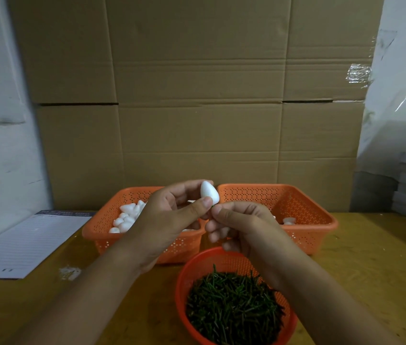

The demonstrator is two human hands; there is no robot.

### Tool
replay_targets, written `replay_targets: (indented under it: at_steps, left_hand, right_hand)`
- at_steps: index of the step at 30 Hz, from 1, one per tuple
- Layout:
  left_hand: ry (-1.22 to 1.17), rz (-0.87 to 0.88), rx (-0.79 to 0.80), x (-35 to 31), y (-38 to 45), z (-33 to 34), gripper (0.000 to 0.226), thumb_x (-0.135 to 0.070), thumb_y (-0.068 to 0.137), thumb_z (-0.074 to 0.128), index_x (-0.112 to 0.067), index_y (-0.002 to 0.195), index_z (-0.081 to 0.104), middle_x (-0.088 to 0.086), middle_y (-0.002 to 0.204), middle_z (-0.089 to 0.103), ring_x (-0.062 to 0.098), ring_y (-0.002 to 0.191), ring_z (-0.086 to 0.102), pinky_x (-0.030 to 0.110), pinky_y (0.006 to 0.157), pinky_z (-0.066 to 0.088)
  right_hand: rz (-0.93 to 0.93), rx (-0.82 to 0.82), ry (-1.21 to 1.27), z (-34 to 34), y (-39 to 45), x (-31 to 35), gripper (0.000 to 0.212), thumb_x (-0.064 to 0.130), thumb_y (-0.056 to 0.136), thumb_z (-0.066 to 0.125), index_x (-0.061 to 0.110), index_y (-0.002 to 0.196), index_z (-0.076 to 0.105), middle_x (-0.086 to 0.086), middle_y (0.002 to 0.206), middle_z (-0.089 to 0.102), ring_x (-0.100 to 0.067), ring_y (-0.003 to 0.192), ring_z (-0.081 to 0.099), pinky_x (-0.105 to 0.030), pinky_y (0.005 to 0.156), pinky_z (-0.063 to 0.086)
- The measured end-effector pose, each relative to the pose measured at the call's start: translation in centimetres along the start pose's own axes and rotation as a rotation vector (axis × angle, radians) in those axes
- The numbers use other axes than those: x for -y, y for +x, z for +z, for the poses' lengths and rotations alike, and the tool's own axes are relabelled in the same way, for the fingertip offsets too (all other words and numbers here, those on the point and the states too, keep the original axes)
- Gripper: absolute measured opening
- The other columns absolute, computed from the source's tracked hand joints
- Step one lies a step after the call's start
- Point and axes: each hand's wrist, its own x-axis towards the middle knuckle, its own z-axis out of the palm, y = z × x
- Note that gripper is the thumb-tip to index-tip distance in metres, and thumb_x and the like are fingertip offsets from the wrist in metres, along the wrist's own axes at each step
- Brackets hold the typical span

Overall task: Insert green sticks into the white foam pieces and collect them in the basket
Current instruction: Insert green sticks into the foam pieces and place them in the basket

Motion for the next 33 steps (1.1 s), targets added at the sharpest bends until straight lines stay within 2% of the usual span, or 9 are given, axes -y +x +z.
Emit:
replay_targets:
  at_steps: [6,13,17,21,26,33]
  left_hand:
    - [-0.017,-0.004,-0.01,0.06,0.01,0.3,0.028,-0.03,0.083,0.072,-0.028,0.111,0.075,-0.004,0.095,0.075,0.007,0.08,0.065,0.022,0.068,0.053]
    - [-0.032,-0.016,-0.064,-0.03,0.04,0.4,0.033,-0.031,0.084,0.078,-0.021,0.115,0.071,0.0,0.097,0.074,0.012,0.079,0.063,0.027,0.07,0.053]
    - [-0.03,-0.009,-0.078,-0.16,0.07,0.44,0.039,-0.032,0.08,0.072,-0.018,0.117,0.07,0.001,0.097,0.074,0.012,0.077,0.062,0.028,0.07,0.053]
    - [-0.04,-0.004,-0.074,-0.19,0.02,0.4,0.036,-0.035,0.08,0.079,-0.022,0.113,0.072,-0.002,0.097,0.074,0.011,0.077,0.063,0.025,0.068,0.053]
    - [-0.028,0.003,-0.064,-0.16,0.02,0.24,0.027,-0.031,0.084,0.076,-0.026,0.11,0.075,-0.003,0.093,0.073,0.009,0.076,0.064,0.024,0.068,0.053]
    - [-0.05,-0.031,-0.036,-0.15,-0.02,0.12,0.028,-0.032,0.084,0.071,-0.029,0.111,0.075,0.002,0.093,0.073,0.011,0.08,0.063,0.028,0.073,0.054]
  right_hand:
    - [0.001,-0.004,-0.053,-0.4,0.0,0.24,0.017,0.02,0.093,0.065,0.016,0.081,0.076,-0.006,0.076,0.072,-0.011,0.063,0.066,-0.018,0.052,0.047]
    - [0.019,0.008,-0.026,-0.31,-0.02,0.26,0.02,0.024,0.093,0.065,0.019,0.079,0.077,-0.009,0.082,0.075,-0.012,0.066,0.069,-0.018,0.051,0.048]
    - [0.024,0.012,-0.012,-0.33,0.06,0.33,0.021,0.026,0.093,0.063,0.017,0.079,0.077,-0.01,0.081,0.075,-0.013,0.065,0.069,-0.018,0.051,0.048]
    - [0.006,0.007,-0.032,-0.38,0.09,0.24,0.022,0.024,0.094,0.062,0.015,0.079,0.075,-0.007,0.079,0.074,-0.01,0.064,0.067,-0.017,0.051,0.047]
    - [-0.021,-0.02,-0.066,-0.4,0.12,0.05,0.022,0.02,0.096,0.06,0.012,0.081,0.074,-0.005,0.075,0.073,-0.01,0.062,0.066,-0.018,0.051,0.047]
    - [-0.029,-0.029,-0.067,0.12,-0.01,0.06,0.024,0.018,0.099,0.057,0.011,0.081,0.072,-0.005,0.074,0.072,-0.01,0.061,0.065,-0.018,0.051,0.047]
